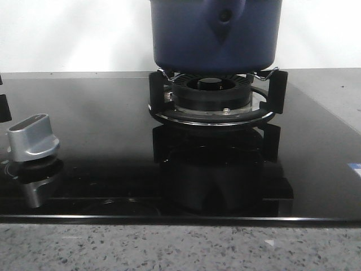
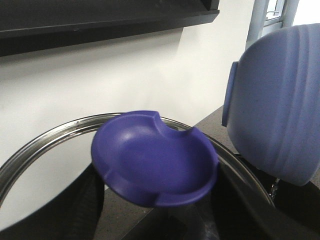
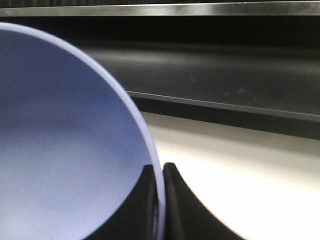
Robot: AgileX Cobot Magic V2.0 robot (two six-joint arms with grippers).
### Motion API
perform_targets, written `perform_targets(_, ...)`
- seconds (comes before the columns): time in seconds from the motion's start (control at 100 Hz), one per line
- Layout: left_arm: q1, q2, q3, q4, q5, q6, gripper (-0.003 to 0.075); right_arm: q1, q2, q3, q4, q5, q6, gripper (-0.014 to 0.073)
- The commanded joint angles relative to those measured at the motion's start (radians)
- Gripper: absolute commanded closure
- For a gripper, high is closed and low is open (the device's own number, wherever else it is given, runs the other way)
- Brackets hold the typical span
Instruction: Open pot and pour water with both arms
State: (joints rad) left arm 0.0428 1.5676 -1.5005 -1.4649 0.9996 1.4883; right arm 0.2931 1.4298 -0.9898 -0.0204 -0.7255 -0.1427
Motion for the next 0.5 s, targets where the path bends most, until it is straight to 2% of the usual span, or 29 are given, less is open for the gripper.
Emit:
perform_targets(0.0,0.001,-0.053,-0.035,-0.103,0.002,-0.007,0.0529,-0.005,-0.043,-0.029,0.01,-0.098,-0.005,0.065)
perform_targets(0.36,0.001,-0.053,-0.035,-0.103,0.002,-0.007,0.0529,-0.005,-0.043,-0.029,0.02,-0.098,-0.005,0.065)
perform_targets(0.49,0.001,-0.053,-0.035,-0.103,0.002,-0.007,0.0529,-0.005,-0.043,-0.036,0.108,-0.076,-0.005,0.065)
